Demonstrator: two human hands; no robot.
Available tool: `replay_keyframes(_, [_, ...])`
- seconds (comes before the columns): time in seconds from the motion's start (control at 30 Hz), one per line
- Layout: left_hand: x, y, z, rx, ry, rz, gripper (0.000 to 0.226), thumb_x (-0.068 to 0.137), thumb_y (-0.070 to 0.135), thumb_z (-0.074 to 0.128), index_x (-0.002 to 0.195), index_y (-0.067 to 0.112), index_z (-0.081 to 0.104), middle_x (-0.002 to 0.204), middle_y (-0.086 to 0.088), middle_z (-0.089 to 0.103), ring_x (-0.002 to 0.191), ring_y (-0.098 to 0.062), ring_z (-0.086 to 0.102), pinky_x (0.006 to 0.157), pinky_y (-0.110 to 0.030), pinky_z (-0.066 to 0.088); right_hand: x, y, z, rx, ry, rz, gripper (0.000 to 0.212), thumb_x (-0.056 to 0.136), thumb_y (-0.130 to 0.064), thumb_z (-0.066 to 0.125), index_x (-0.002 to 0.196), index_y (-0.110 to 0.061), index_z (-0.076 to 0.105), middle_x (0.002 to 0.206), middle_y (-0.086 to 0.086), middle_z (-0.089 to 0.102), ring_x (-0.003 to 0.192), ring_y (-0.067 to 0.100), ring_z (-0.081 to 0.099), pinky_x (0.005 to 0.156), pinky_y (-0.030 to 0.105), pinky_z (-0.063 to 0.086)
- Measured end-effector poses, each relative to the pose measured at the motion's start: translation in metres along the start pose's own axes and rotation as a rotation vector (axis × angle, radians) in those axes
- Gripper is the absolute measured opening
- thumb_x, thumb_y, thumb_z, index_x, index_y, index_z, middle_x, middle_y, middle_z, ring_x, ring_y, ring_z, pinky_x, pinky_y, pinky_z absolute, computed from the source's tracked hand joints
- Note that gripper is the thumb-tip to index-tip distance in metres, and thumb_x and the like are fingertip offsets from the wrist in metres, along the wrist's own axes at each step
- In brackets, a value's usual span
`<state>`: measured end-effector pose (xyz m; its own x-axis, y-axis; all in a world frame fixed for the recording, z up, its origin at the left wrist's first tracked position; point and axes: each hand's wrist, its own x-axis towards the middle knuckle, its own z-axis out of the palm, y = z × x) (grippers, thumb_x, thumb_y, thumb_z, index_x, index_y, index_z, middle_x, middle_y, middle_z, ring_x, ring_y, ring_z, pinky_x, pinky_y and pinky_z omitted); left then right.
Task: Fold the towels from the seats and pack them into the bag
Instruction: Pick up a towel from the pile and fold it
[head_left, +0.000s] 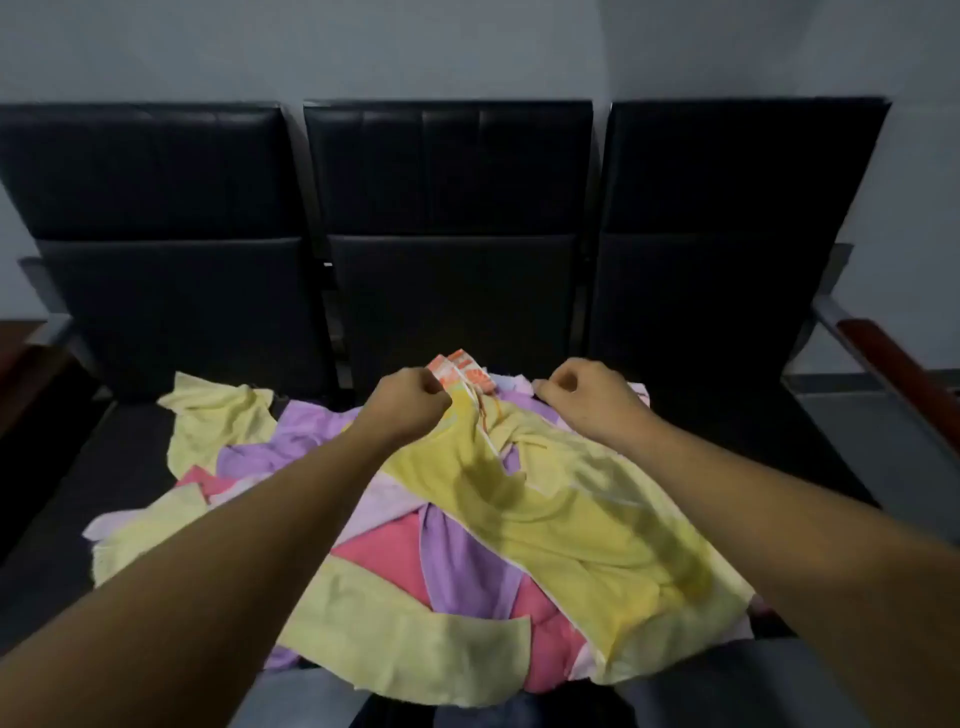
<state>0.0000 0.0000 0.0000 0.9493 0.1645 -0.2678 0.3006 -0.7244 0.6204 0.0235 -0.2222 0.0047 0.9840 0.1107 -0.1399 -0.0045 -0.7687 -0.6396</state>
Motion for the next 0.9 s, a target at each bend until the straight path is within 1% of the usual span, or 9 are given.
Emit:
replay_keyframes(0.17, [0.031,-0.077,0.084,-0.263,0.006,-0.191,0.026,0.081,0.021,0.058,0.089,-0.002,0.067,0.093,-0.021,0.072,0.090,-0.038,0.071,0.084,-0.049,0.060,0.015,0.059,0.087,-0.007,-0.034,-0.024,0.030,0.092,-0.036,0.067,0.110,-0.012,0.065,0.104,0.003,0.066,0.094,0.018,0.059,0.074,0.030,0.042])
replay_keyframes(0.37, [0.059,-0.140,0.153,-0.770,0.055,-0.508,0.013,0.092,0.011,0.056,0.085,0.003,0.050,0.097,-0.020,0.054,0.076,-0.038,0.062,0.067,-0.044,0.059,0.037,0.100,0.166,-0.041,-0.026,-0.108,0.015,0.092,-0.029,0.067,0.094,-0.019,0.056,0.097,-0.003,0.056,0.085,0.012,0.052,0.064,0.025,0.033])
replay_keyframes(0.43, [0.068,-0.151,0.166,-0.886,0.109,-0.511,0.012,0.090,0.012,0.062,0.094,0.004,0.053,0.103,-0.020,0.054,0.084,-0.038,0.063,0.054,-0.039,0.060,0.041,0.106,0.182,-0.045,-0.004,-0.121,0.016,0.092,-0.028,0.067,0.096,-0.017,0.056,0.089,-0.008,0.053,0.092,0.016,0.052,0.069,0.028,0.033])
replay_keyframes(0.5, [0.077,-0.162,0.176,-0.954,0.169,-0.503,0.028,0.083,0.014,0.067,0.107,0.002,0.057,0.103,-0.019,0.057,0.081,-0.034,0.064,0.057,-0.040,0.062,0.044,0.109,0.192,-0.025,-0.004,-0.104,0.015,0.094,-0.026,0.066,0.095,-0.016,0.055,0.079,-0.015,0.047,0.086,0.014,0.048,0.068,0.028,0.033])
replay_keyframes(0.57, [0.080,-0.168,0.182,-0.908,0.240,-0.476,0.026,0.078,0.014,0.067,0.099,-0.001,0.061,0.083,-0.017,0.060,0.063,-0.030,0.060,0.067,-0.039,0.060,0.048,0.112,0.200,-0.007,-0.012,-0.059,0.019,0.094,-0.022,0.067,0.082,-0.017,0.053,0.075,-0.014,0.048,0.080,0.014,0.049,0.063,0.029,0.034])
replay_keyframes(0.63, [0.080,-0.171,0.185,-0.876,0.295,-0.433,0.015,0.084,0.013,0.067,0.083,0.001,0.059,0.064,-0.014,0.055,0.051,-0.026,0.051,0.062,-0.034,0.048,0.055,0.115,0.207,-0.002,0.005,-0.037,0.015,0.091,-0.018,0.070,0.079,-0.014,0.061,0.080,-0.003,0.061,0.082,0.020,0.058,0.063,0.030,0.042])
replay_keyframes(0.7, [0.080,-0.172,0.184,-0.974,0.303,-0.394,0.017,0.089,0.017,0.069,0.081,0.005,0.059,0.061,-0.011,0.052,0.049,-0.023,0.048,0.055,-0.030,0.043,0.060,0.116,0.206,0.018,0.006,0.000,0.013,0.087,-0.015,0.073,0.094,-0.004,0.070,0.094,0.010,0.071,0.085,0.026,0.064,0.073,0.033,0.052])
replay_keyframes(0.8, [0.072,-0.167,0.181,-1.220,0.205,-0.284,0.009,0.094,0.015,0.065,0.088,0.010,0.062,0.059,-0.002,0.054,0.040,-0.012,0.048,0.042,-0.021,0.039,0.066,0.116,0.200,0.110,-0.063,0.079,0.025,0.085,-0.016,0.079,0.103,-0.002,0.071,0.095,0.010,0.068,0.086,0.023,0.063,0.080,0.033,0.053])
replay_keyframes(0.9, [0.059,-0.160,0.175,-1.460,0.113,-0.174,0.009,0.095,0.008,0.056,0.087,0.008,0.057,0.053,-0.001,0.054,0.039,-0.008,0.052,0.045,-0.020,0.047,0.059,0.113,0.186,0.486,-0.147,0.101,0.039,0.080,-0.015,0.078,0.117,-0.010,0.067,0.110,0.014,0.072,0.098,0.028,0.072,0.090,0.046,0.059])
